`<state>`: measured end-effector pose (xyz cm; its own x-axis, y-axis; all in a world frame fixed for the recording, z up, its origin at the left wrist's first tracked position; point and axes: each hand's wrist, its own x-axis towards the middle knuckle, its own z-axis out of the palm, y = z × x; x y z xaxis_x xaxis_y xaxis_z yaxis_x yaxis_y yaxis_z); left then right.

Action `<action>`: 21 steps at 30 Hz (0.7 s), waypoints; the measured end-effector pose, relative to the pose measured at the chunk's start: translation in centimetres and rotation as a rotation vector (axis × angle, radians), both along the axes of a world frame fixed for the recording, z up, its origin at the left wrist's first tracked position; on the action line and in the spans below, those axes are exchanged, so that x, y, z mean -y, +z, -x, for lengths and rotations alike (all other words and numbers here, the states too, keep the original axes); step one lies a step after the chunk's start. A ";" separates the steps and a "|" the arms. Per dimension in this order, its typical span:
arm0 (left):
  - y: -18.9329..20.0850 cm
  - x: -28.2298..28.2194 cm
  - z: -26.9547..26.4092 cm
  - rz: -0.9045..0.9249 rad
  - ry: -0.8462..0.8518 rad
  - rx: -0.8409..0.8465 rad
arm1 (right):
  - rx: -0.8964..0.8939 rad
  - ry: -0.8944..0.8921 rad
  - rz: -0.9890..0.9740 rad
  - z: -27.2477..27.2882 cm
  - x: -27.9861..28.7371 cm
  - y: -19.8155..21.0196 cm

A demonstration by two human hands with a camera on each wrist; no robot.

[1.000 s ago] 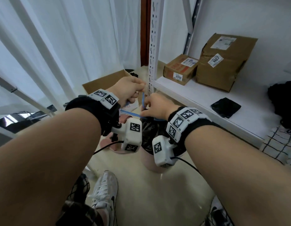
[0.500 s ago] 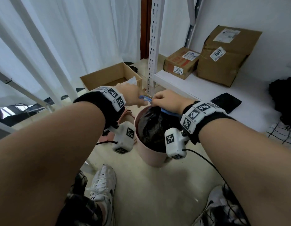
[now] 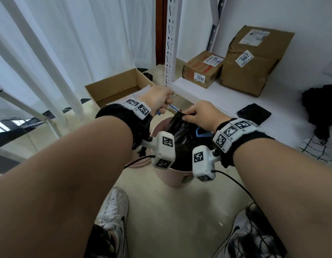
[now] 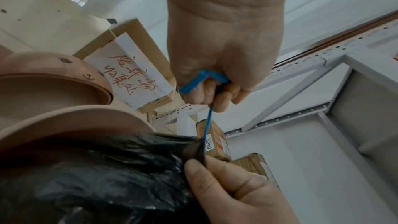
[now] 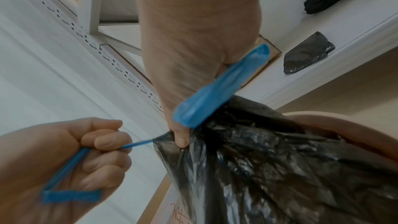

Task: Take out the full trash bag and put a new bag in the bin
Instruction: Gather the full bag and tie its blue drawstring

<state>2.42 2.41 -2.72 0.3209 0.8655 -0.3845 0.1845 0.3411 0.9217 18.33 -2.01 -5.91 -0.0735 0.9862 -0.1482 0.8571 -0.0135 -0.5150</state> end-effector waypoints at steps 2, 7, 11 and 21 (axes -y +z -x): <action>-0.3 -0.5 -0.4 -0.015 0.007 -0.045 | -0.023 0.004 0.019 -0.4 0.0 -0.2; -0.8 -1.0 -0.6 -0.244 -0.223 -0.315 | 0.083 0.130 0.061 -0.9 -0.1 1.0; -0.3 -0.8 0.2 -0.471 -0.531 -0.699 | 0.070 0.133 0.132 -2.3 0.7 2.0; -4.7 0.8 -3.1 -0.768 -0.593 -1.062 | 0.069 -0.007 -0.011 -4.7 2.2 -1.2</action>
